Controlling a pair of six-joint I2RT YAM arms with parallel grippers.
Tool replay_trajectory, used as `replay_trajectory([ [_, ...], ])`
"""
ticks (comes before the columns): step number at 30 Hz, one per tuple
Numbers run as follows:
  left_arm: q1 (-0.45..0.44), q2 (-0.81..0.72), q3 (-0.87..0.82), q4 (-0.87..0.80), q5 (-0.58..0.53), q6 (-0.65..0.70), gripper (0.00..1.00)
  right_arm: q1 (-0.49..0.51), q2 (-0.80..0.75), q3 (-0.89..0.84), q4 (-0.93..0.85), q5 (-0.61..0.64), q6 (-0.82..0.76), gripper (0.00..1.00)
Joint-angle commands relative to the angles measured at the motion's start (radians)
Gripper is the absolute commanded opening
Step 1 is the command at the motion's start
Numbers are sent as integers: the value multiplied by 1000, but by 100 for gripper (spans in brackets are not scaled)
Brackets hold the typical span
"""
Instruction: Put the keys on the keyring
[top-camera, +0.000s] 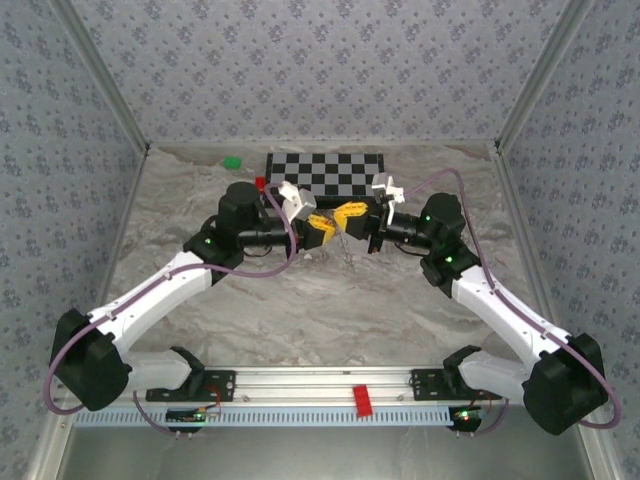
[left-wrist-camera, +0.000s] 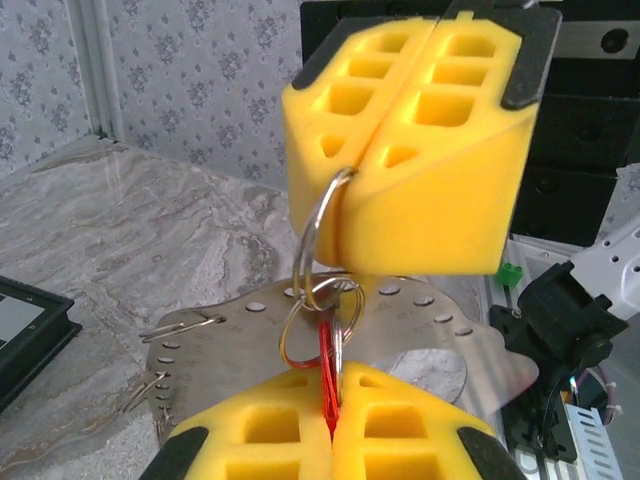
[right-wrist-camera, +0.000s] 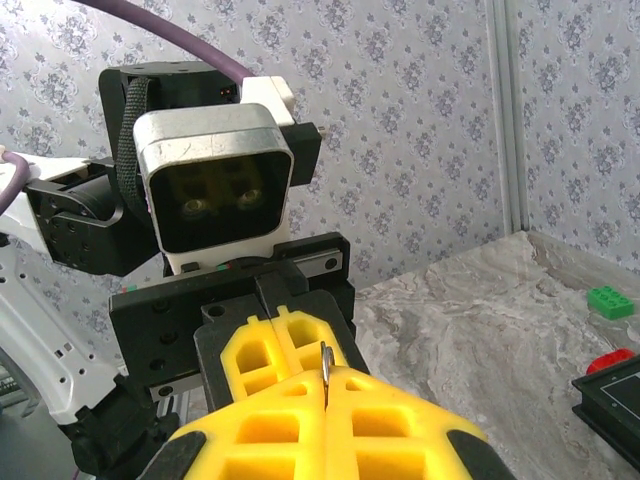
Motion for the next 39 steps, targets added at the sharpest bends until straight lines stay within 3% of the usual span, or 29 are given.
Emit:
replay_trajectory([
  [1, -18, 11, 49, -36, 45, 36, 0, 5, -7, 4, 76, 9, 19, 0],
  [9, -31, 23, 68, -99, 60, 66, 1, 2, -5, 0, 94, 16, 27, 0],
  [11, -32, 20, 69, -104, 50, 66, 12, 1, -8, -6, 94, 19, 27, 0],
  [16, -26, -24, 63, -101, -2, 57, 22, -6, -17, -21, 92, 22, 26, 0],
  [26, 51, -138, -24, 119, -56, -104, 29, -8, -17, -30, 115, 13, 39, 0],
  [39, 68, -68, 15, 183, 14, -176, 30, 2, -9, -23, 118, 5, 37, 0],
])
